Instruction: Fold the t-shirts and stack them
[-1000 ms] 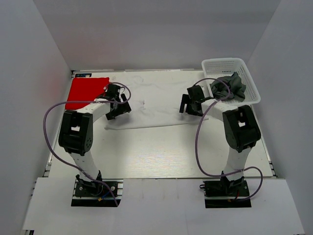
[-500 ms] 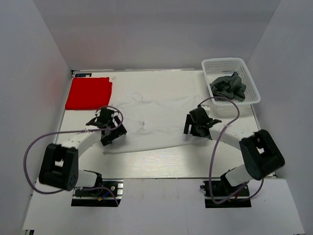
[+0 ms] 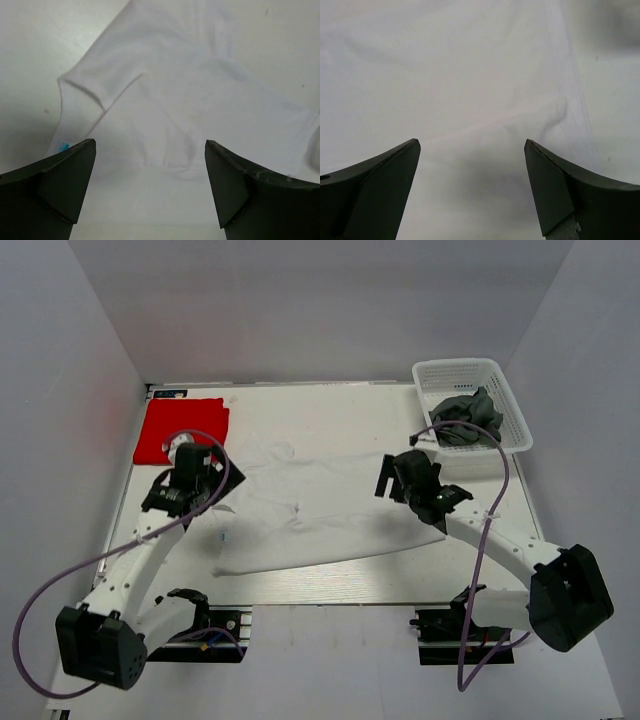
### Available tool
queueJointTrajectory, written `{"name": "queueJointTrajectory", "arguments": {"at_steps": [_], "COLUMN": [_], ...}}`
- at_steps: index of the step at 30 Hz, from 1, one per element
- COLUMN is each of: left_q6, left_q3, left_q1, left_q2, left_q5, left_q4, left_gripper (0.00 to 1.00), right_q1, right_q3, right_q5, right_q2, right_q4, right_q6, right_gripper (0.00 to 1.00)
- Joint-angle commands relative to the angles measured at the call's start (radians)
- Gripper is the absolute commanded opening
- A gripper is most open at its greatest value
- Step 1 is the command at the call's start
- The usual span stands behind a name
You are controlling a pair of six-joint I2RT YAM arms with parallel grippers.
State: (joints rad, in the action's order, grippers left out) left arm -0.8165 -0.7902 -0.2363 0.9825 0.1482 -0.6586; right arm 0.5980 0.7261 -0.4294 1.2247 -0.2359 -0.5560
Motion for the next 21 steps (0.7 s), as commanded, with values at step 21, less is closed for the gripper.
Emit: {"name": "queueJointTrajectory", "arguments": {"at_steps": [21], "left_q6": [0.46], "left_q3": [-1.113], "left_q1": [0.038], "left_q2": [1.197], "left_q5": [0.024], "left_q4": [-0.007], "left_gripper": [0.98], "right_q1": [-0.148], "right_q3": [0.561], "right_q5": [-0.134], "right_q2": [0.55], "right_q4": [0.069], "right_q6": [0.156], "right_gripper": [0.9]}}
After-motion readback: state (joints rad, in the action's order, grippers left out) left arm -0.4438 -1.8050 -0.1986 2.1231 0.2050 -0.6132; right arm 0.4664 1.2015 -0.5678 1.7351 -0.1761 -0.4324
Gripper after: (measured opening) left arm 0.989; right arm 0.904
